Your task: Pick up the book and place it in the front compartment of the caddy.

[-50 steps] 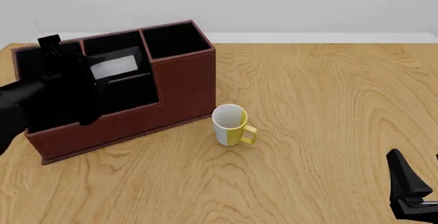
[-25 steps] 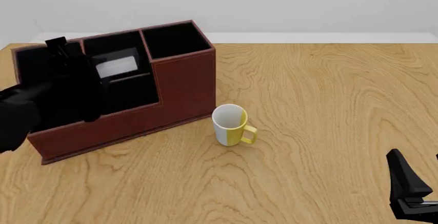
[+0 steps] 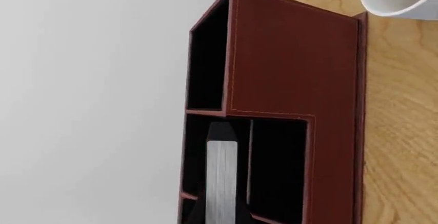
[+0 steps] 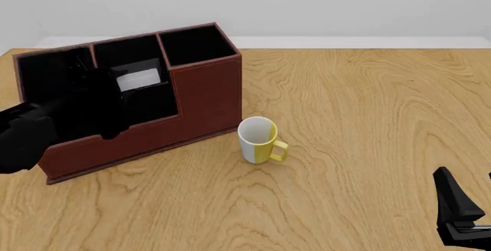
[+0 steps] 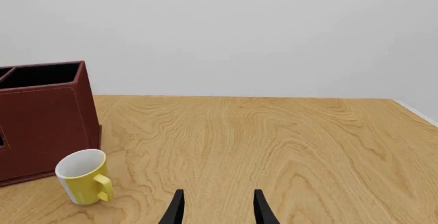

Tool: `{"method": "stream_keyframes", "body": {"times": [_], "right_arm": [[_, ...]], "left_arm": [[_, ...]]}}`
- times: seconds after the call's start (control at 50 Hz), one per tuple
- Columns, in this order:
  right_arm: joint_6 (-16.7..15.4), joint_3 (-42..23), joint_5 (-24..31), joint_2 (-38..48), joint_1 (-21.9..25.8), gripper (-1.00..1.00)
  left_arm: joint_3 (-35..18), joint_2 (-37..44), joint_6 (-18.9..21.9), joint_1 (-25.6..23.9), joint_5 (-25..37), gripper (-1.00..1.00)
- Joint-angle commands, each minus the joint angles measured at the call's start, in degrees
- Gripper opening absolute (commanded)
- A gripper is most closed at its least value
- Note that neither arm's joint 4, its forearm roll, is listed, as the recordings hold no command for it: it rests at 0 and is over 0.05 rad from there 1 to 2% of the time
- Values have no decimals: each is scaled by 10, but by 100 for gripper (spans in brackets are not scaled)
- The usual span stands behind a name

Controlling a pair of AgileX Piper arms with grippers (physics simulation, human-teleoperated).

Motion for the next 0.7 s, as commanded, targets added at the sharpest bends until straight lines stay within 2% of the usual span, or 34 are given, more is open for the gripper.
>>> {"method": "stream_keyframes", "body": {"times": [0.02,0.34,0.7], "right_arm": [[0,0,0,0,0,100],[0,0,0,0,0,100],[0,0,0,0,0,100]], "left_arm": [[-1,7,12,-3,-16,-100],[24,41,43,19,-57,-100],[19,59,28,17,-70,-100]]}}
